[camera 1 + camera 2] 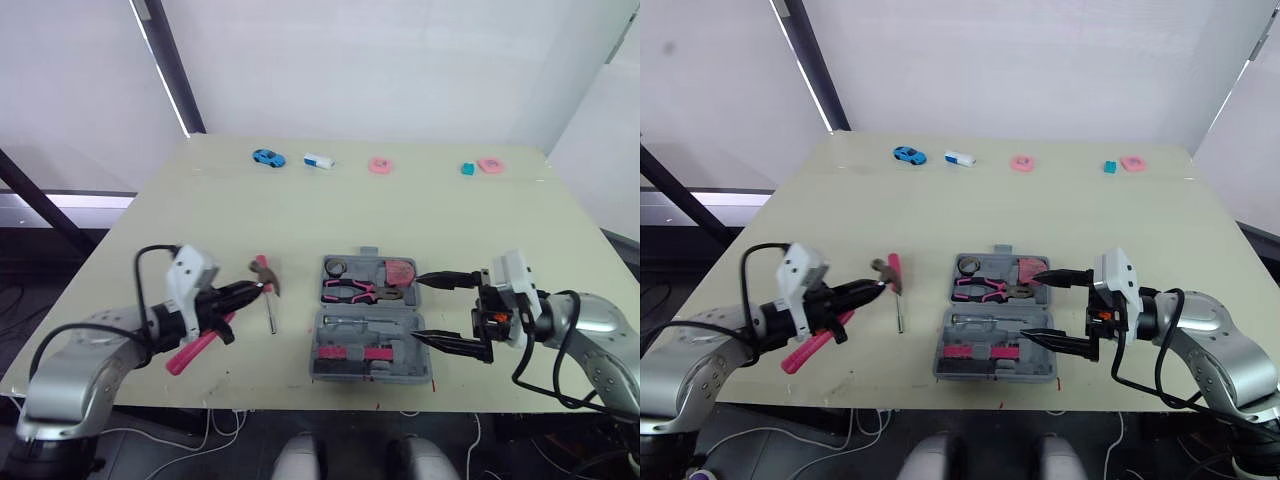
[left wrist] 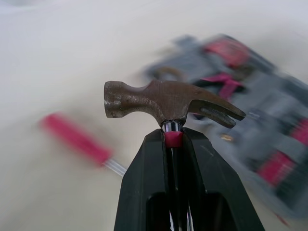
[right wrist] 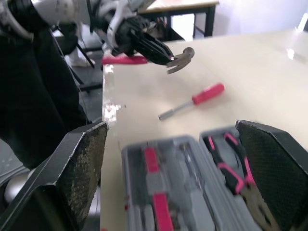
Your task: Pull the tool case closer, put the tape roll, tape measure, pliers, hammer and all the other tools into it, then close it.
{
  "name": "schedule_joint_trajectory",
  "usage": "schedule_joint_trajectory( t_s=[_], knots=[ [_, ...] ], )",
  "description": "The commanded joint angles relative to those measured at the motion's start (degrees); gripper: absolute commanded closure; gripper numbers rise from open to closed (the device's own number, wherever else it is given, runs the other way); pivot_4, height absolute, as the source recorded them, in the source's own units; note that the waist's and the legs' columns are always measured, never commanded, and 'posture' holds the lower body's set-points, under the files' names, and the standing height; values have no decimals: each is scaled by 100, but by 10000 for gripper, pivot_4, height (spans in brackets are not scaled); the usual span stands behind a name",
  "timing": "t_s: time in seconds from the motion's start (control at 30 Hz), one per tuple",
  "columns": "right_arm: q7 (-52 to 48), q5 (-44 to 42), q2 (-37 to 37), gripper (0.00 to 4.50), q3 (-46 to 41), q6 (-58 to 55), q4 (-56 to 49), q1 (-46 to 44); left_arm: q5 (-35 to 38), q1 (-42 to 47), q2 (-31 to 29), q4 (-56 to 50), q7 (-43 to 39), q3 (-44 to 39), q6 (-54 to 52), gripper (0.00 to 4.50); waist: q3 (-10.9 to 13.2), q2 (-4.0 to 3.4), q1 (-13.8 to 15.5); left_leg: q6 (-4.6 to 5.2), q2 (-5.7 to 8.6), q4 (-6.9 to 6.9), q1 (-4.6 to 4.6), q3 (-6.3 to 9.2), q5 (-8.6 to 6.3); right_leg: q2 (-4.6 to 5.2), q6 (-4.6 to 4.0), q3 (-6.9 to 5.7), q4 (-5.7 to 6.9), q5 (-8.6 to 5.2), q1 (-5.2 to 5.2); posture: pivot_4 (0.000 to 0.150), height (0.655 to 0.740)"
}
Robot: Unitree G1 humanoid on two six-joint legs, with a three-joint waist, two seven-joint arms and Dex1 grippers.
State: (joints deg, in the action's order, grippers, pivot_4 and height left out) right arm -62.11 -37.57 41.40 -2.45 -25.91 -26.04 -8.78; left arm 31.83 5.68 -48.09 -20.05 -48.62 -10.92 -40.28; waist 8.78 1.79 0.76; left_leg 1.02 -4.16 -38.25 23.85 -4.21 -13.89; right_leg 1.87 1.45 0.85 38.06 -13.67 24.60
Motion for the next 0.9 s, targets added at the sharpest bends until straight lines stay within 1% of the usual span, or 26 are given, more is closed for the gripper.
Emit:
schedule_joint_trajectory(
  t_s=[0.03,0.13,0.23,0.27,0.4,0.57,0.6,0.7,0.77,0.9],
  knots=[
    [-139,-153,354,0,-624,77,-267,386,70,657,-153,-393,-462,694,-120,44573,1,2,10,0,0,0,2,3,0,-1,1,-2,-1,0,0,1500,7400],
    [-273,-176,651,0,-1101,101,-293,873,24,1401,-143,-421,-720,1511,-590,44573,2,0,11,0,1,0,5,7,0,-7,9,-2,-5,5,-3,1500,7400],
    [-351,-200,850,0,-1501,90,-343,1285,-265,2169,-55,-270,-857,2322,-911,44573,4,-2,-2,0,0,-1,4,11,0,-19,15,5,-6,6,-5,1500,7400],
    [-353,-207,894,0,-1627,78,-365,1404,-376,2453,31,-145,-911,2608,-997,44573,5,-2,-14,1,0,-2,0,10,0,-22,15,10,-5,6,-6,1500,7400],
    [-306,-157,972,0,-2106,75,-405,1852,-967,3492,698,564,-938,3721,-1144,44573,5,-4,1,1,0,-5,0,21,0,-49,26,32,-5,2,-12,1500,7400],
    [-132,-100,868,0,-2410,103,-524,2215,-1540,4088,1357,1194,-1030,4563,-1070,44573,6,-3,-7,1,1,-7,2,28,0,-88,28,87,-8,3,-16,1500,7400],
    [-108,-108,858,0,-2428,104,-545,2250,-1589,4135,1428,1249,-1053,4624,-1077,44573,6,-3,-17,1,1,-7,2,29,0,-89,28,88,-8,3,-16,1500,7400],
    [-48,-76,821,0,-2525,140,-588,2426,-1835,4399,1913,1507,-986,5014,-1228,44573,7,-5,-1,2,1,-7,1,33,1,-93,29,90,-6,3,-16,1500,7400],
    [-59,-48,817,0,-2588,174,-568,2517,-1981,4500,2215,1659,-874,5158,-1325,44573,7,-6,1,2,2,-8,3,33,1,-93,37,93,-7,-3,-16,1500,7400],
    [-88,-13,840,0,-2673,251,-474,2612,-2260,4580,2592,1917,-716,5367,-1413,44573,7,-6,-19,2,4,-8,2,32,0,-95,39,101,-7,-4,-16,1500,7400]
  ],
)
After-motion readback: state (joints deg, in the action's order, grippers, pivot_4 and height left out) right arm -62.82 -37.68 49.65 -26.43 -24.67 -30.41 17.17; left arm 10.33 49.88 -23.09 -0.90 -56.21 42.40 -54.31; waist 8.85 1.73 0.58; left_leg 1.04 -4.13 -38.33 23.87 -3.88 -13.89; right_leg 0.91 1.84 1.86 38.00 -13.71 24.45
